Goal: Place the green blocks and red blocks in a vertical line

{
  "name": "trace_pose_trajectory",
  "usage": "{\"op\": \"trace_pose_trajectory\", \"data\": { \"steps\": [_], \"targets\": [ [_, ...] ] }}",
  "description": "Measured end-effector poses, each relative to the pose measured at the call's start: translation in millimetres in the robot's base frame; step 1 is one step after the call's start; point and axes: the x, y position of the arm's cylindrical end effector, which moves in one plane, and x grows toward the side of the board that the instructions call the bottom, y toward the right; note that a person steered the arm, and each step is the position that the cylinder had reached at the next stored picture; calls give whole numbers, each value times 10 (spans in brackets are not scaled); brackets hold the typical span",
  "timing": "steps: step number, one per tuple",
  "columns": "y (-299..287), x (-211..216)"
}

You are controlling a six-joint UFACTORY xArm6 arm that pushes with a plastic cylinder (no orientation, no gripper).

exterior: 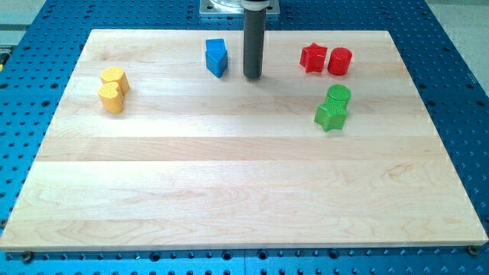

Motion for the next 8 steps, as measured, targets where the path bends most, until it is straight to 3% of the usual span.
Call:
{"op": "trace_pose_trajectory", "data": {
  "steps": [2,4,5,6,7,8],
  "targets": [
    [0,8],
    [335,743],
    [336,697],
    [701,779],
    [748,1125],
    [1191,1447]
  ]
}}
